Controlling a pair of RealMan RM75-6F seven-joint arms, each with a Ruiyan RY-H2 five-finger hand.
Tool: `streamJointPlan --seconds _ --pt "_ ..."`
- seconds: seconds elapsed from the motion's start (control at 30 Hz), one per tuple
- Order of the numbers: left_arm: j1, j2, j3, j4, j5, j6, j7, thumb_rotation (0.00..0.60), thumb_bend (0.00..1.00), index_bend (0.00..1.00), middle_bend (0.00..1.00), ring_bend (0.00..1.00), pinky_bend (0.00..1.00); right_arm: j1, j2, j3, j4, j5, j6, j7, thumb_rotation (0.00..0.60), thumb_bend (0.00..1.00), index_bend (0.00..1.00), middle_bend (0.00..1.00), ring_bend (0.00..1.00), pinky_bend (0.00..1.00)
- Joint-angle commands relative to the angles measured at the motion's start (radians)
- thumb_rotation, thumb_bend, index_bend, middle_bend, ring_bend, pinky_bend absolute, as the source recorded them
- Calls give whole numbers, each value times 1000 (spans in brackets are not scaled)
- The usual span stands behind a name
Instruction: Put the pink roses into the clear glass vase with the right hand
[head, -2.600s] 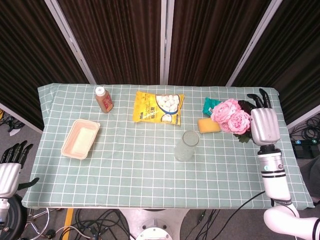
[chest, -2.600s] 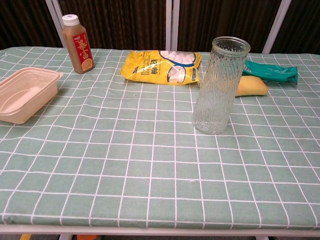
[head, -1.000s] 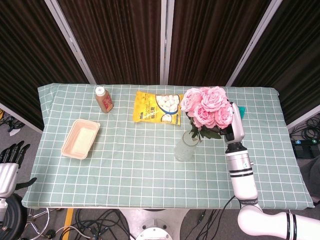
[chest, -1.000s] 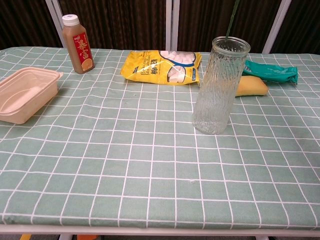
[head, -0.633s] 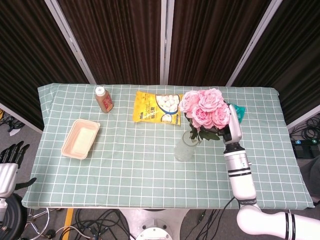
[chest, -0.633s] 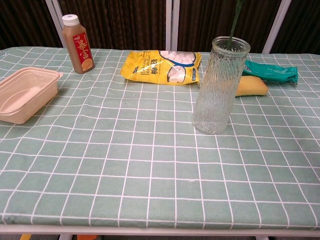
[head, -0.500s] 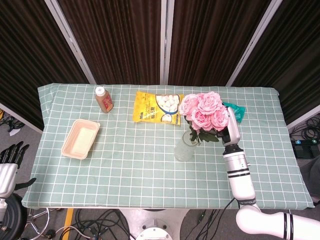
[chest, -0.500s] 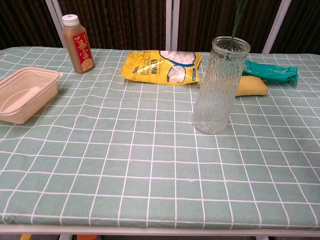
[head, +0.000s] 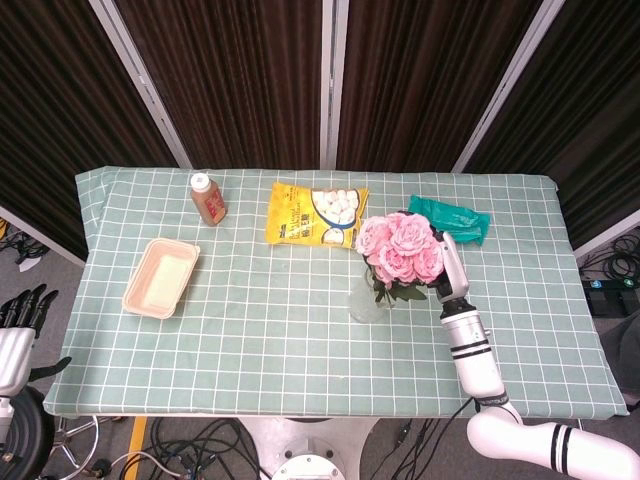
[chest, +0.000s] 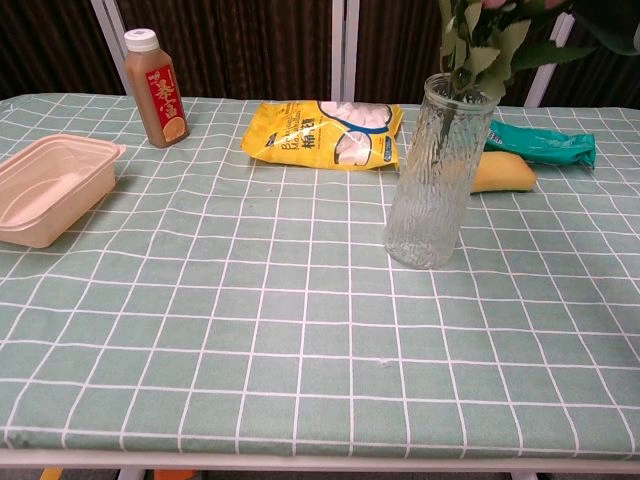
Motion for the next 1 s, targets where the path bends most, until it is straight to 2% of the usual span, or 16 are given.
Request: streamJointPlan --seconds 0.03,0.13,0.23,0.47,0.6,0.7,0.73,0.8,0.9,1.0 --pt "0 1 -2 0 1 4 2 600 86 75 0 0 102 0 36 -38 37 -88 -67 75 600 0 272 371 15 27" --pt "0 1 -4 -2 1 5 0 600 87 75 0 0 102 2 61 -58 63 -144 -81 88 600 0 99 229 0 0" --pt "-2 0 -3 -3 3 3 3 600 86 74 0 0 103 -4 64 -64 80 -157 -58 66 600 0 7 115 0 0" --pt "-3 4 -3 -10 4 2 6 600 87 74 0 0 102 -47 90 -60 78 -166 17 72 600 0 0 15 0 0" --pt "-2 7 -3 -17 5 6 11 600 87 74 0 0 102 -97 137 -88 65 -207 79 47 600 0 0 0 0 0" --pt "-2 8 -3 -22 8 9 12 600 86 74 0 0 102 -155 171 -149 81 -260 154 -106 600 0 0 0 0 0" --pt "-3 8 -4 -24 8 8 11 600 87 74 0 0 102 -185 176 -172 82 -246 187 -213 600 5 0 3 0 0" --pt "-4 7 -4 -28 9 7 9 600 86 75 0 0 102 -228 179 -209 87 -237 234 -344 600 18 0 5 0 0" --pt "-6 4 -4 -33 15 9 8 600 87 75 0 0 102 -304 175 -266 141 -233 312 -480 600 29 0 0 0 0" --pt "-10 0 -7 -32 22 14 3 600 87 74 0 0 102 -374 174 -315 192 -227 372 -561 600 29 0 0 0 0"
